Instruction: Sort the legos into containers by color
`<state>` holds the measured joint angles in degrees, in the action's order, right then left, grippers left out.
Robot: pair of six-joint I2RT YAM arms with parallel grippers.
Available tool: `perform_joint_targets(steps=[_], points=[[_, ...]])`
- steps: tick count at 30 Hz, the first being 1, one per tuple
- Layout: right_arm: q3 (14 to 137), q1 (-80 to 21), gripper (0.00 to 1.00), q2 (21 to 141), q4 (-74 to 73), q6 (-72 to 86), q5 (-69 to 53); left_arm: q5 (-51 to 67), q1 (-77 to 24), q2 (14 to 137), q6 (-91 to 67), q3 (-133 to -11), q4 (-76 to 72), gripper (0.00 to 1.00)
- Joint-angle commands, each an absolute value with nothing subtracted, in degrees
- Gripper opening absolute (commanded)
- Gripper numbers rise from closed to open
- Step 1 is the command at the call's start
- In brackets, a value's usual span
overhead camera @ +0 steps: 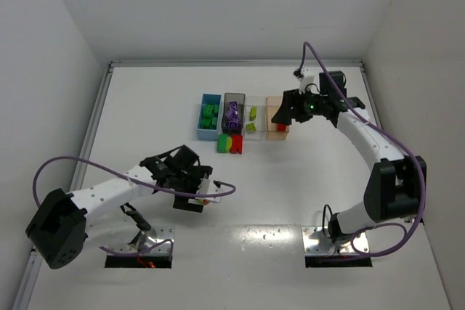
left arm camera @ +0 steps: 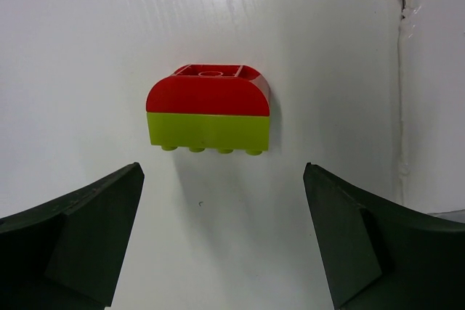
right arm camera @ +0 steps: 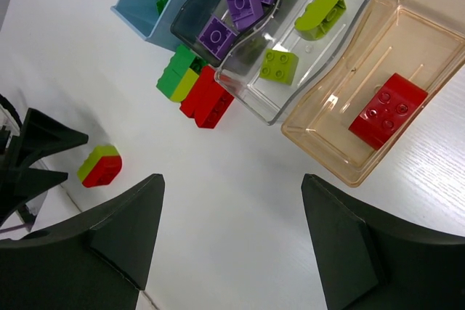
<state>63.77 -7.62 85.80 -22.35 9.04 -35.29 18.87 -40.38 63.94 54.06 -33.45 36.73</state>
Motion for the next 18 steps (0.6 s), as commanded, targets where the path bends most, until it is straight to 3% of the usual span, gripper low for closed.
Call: perform_joint_targets(steps=[1,18], points=[[63.90,-7.12,0.77,85.87,-20.57,9.23,-37.18,21.18,-39.73,65.91,56.69,-33.13,34.63,0.99],[62.31,-6.07,0.80,86.40,-20.57,8.71,-37.70,23.03,-39.73,73.48,56.16,-35.86,30.24,0.99]])
